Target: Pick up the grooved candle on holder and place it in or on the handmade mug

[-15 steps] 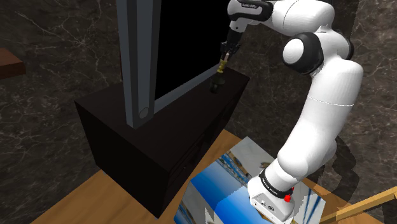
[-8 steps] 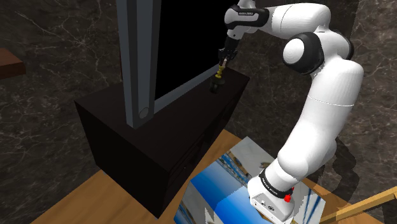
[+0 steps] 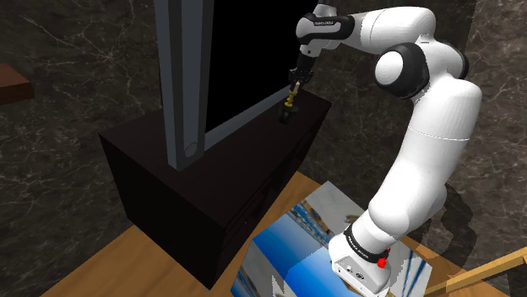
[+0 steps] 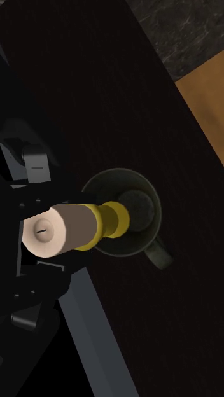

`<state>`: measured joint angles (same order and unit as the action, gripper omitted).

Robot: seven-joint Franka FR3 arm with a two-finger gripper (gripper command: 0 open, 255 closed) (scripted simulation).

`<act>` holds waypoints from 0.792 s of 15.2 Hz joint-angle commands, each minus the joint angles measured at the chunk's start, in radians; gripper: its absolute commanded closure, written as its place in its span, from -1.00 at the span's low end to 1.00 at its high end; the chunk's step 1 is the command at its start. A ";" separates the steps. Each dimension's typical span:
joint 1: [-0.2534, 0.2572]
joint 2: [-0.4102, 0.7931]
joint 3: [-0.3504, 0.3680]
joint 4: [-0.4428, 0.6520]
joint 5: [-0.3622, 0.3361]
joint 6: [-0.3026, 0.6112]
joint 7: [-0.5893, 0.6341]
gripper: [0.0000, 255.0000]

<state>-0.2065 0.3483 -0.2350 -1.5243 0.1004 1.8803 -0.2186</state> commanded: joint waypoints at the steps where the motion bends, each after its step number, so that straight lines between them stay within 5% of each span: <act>1: 0.000 0.000 0.000 -0.001 0.000 0.001 0.000 1.00; 2: 0.000 0.000 0.000 -0.001 0.000 0.001 0.000 1.00; 3: 0.000 0.000 0.000 -0.001 0.000 0.001 0.000 -1.00; 8: 0.000 0.000 0.000 0.000 0.000 0.001 0.000 -1.00; 12: -0.005 -0.008 -0.003 0.116 -0.004 -0.123 0.004 -1.00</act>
<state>-0.2107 0.3372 -0.2380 -1.4461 0.0966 1.7924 -0.2174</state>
